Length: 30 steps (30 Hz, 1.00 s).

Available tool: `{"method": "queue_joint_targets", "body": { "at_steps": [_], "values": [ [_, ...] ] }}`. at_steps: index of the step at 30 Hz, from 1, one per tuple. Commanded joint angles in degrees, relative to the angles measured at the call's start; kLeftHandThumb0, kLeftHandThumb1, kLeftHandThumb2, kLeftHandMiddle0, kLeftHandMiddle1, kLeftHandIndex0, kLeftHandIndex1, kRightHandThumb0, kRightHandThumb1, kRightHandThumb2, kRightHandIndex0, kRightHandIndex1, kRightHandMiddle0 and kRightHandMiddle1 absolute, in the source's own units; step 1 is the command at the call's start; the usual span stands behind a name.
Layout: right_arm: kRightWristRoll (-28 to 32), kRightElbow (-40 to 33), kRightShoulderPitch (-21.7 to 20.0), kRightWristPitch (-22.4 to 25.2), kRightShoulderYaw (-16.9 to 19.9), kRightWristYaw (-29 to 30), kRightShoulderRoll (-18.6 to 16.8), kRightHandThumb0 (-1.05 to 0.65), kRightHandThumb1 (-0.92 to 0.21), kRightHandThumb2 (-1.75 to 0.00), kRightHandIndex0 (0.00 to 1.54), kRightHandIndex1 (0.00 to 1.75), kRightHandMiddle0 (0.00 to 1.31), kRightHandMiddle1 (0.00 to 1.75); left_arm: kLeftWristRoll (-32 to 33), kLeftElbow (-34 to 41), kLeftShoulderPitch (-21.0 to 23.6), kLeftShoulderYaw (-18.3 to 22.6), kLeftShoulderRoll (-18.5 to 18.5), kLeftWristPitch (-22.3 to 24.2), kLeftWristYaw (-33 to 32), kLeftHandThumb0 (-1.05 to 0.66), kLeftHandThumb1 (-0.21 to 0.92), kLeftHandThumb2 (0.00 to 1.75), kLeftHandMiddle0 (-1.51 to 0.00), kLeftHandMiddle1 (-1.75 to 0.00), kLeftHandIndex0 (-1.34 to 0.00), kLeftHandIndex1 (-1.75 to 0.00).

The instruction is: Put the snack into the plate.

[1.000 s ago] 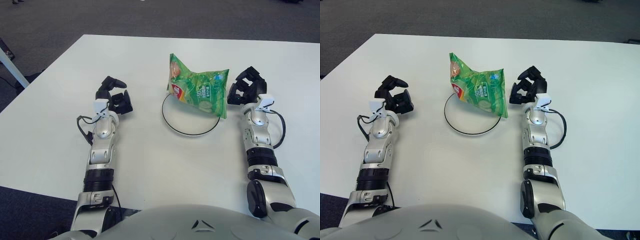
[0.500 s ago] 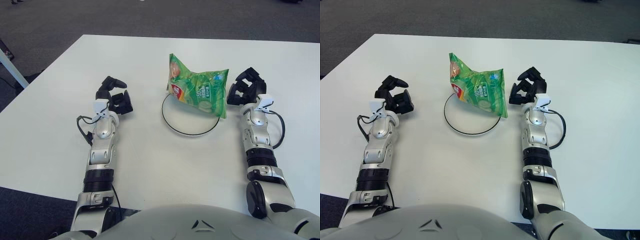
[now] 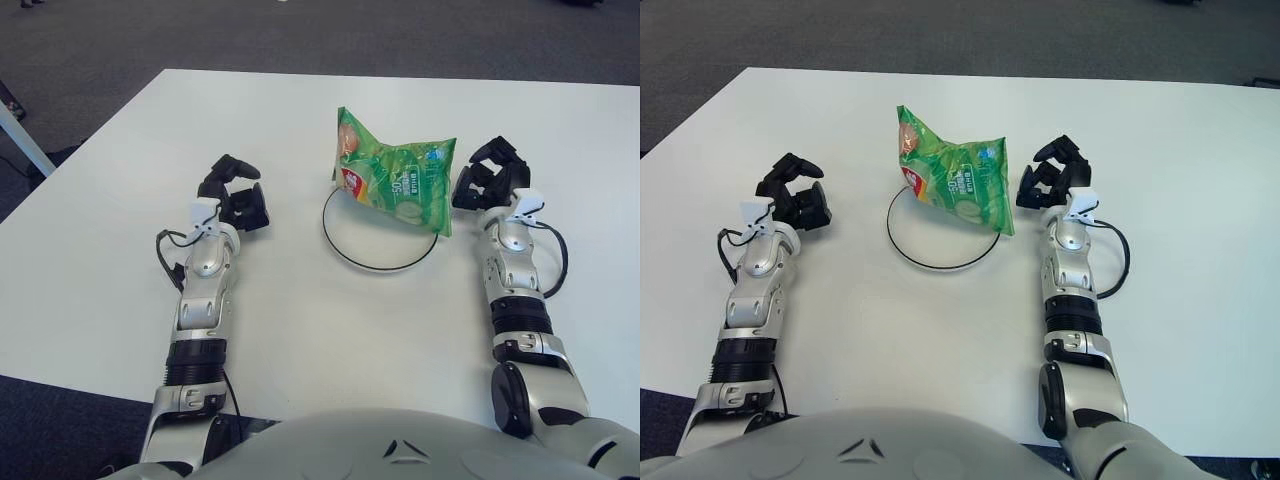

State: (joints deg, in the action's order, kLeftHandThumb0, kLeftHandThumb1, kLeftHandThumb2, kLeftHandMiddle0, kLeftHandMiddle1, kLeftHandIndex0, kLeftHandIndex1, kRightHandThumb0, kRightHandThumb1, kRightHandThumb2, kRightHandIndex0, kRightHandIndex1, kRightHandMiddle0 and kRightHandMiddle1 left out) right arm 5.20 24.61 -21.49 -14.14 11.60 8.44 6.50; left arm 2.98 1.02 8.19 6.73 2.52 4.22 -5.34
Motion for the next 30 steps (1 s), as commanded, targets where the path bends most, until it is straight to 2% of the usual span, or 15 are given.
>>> {"method": "queue_joint_targets", "body": {
  "at_steps": [1,11,30],
  "values": [
    [0.25,3.4,6.63,-0.8,-0.96,-0.6,-3.83,-0.5,-0.2,-1.46,1.33,1.75,0.7,1.75,1.16,-0.75,-0.46,0.21,-0.12,1.01,1.38,-0.5,0.26,1.38,-1.34,-1.75,-0.66,-1.75],
    [-0.41,5.41,7.4,-6.77,-1.35,-2.69,-3.56,-0.52,-0.21,-1.44,1.35,1.75,0.7,1.75,2.93,0.66,2.22,0.43,0.46,3.06,2.66,-0.49,0.28,1.36,-1.28,-1.75,-0.64,-1.75],
    [-0.77,4.4,8.88,-8.68,-2.31,-1.86,-5.44,-0.53,-0.21,-1.45,1.34,1.75,0.7,1.75,5.45,-1.98,8.64,2.36,2.85,5.78,5.29,-0.49,0.29,1.35,-1.26,-1.75,-0.64,-1.75]
  ]
}}
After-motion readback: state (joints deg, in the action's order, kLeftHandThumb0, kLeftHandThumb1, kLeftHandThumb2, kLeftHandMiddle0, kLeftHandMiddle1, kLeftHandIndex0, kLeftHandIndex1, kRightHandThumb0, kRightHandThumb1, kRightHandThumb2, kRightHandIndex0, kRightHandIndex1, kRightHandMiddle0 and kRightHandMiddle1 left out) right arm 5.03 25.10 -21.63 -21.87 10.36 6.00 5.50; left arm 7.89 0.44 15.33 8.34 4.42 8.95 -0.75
